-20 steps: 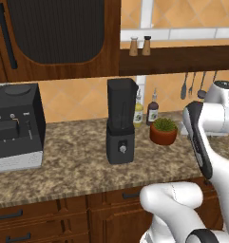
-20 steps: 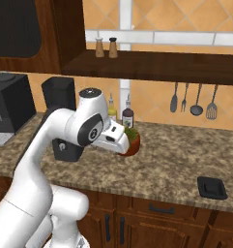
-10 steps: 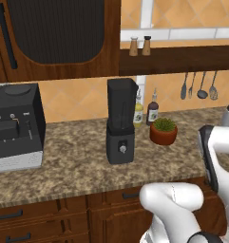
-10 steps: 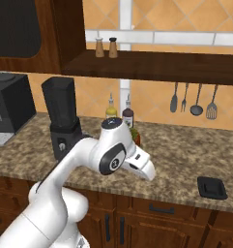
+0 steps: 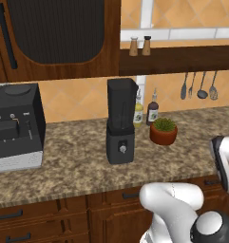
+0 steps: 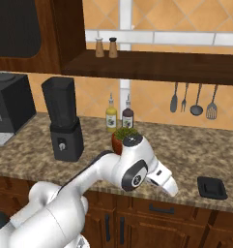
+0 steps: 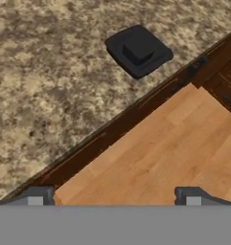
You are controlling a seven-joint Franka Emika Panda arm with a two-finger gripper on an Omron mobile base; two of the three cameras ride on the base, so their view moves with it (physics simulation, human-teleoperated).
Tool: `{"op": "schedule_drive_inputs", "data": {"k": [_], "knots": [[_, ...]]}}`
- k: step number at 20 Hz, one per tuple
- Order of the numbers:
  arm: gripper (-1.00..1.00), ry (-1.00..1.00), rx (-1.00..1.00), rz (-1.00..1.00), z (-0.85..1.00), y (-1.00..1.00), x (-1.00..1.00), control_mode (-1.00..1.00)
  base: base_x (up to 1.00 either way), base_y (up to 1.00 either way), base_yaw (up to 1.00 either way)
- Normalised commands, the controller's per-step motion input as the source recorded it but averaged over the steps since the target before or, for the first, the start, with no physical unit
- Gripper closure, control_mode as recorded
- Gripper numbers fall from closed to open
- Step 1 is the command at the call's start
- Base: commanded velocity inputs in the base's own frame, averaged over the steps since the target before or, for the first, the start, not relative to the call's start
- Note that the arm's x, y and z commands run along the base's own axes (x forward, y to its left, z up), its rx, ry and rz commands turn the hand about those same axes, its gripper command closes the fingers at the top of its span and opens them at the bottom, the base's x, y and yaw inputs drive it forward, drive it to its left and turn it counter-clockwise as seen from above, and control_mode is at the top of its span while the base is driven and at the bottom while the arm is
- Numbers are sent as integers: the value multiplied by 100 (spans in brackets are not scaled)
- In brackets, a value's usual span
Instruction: Close the lid blender by securely placing the lid on top.
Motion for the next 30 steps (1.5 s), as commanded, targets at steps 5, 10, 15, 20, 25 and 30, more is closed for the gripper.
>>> {"op": "schedule_drive_inputs", "data": {"k": [5, 10, 15, 20, 25, 30], "knots": [[-100, 1, 0, -5, -2, -80, 19, -100, 0, 0, 0], [-100, 1, 1, 0, 0, -68, 21, -100, 0, 0, 0], [-100, 1, 7, 0, 0, -51, 22, -100, 0, 0, 0], [-100, 0, 12, 0, 0, -48, 38, -100, 0, 0, 0], [-100, 0, 14, 0, 0, -40, 48, -100, 0, 0, 0], [-100, 0, 10, 0, -7, -34, 47, -100, 0, 0, 0]]}}
